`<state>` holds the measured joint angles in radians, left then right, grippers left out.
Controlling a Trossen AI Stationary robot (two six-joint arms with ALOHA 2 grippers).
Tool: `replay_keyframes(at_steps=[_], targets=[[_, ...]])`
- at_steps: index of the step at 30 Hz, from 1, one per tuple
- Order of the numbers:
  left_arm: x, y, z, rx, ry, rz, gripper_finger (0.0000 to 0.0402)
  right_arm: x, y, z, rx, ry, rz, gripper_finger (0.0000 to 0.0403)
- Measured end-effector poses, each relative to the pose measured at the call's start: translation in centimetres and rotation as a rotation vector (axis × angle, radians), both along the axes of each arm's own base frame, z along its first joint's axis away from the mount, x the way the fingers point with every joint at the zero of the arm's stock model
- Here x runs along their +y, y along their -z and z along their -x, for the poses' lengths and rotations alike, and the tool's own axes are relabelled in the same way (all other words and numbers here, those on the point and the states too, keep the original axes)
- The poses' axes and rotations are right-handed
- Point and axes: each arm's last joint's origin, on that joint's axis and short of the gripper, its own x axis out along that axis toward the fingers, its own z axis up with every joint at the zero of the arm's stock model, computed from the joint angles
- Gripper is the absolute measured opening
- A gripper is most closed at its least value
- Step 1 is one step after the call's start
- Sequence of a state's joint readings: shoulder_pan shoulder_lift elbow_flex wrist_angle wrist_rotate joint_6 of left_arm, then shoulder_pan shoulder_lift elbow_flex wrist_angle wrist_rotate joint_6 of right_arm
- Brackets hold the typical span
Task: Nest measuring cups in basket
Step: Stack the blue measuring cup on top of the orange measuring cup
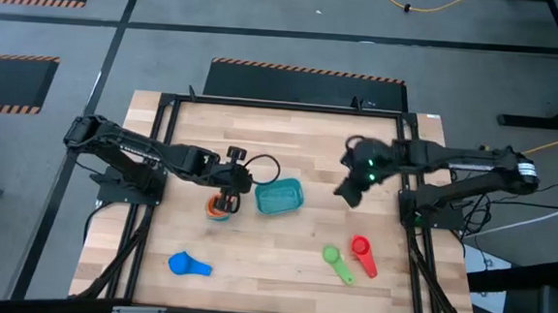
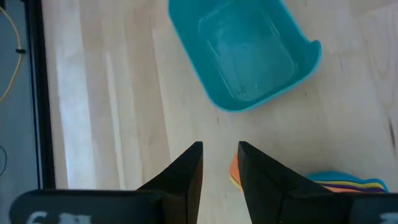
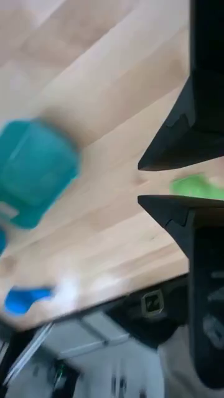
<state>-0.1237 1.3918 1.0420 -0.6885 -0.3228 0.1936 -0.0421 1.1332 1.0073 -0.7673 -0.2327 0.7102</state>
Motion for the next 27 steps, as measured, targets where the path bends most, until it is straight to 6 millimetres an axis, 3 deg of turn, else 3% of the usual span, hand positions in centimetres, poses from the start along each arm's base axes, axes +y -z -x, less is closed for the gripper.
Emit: replay_keyframes(at_steps=[3, 10, 21, 27], targets=[[0.0, 0.0, 0.0, -0.003, 0.0, 0.001, 0.0094, 1.5, 0.1, 1.0, 0.063, 0.01, 0.057, 0.0078], [-1.2, 0.0, 0.1, -0.031, -0.052, 0.064, 0.0094, 3.6, 0.3, 1.3, 0.071, -0.045, 0.155, 0.0078], [-7.6, -1.1, 1.7, -0.017, -0.02, 0.482, 0.0094, 5.1, 0.0, 1.2, 0.012, -0.11, 0.19, 0.0078], [-10.3, -1.1, 3.0, 0.036, -0.118, 0.66, 0.0094, 5.3, -0.5, 0.7, -0.073, -0.127, 0.23, 0.0078]])
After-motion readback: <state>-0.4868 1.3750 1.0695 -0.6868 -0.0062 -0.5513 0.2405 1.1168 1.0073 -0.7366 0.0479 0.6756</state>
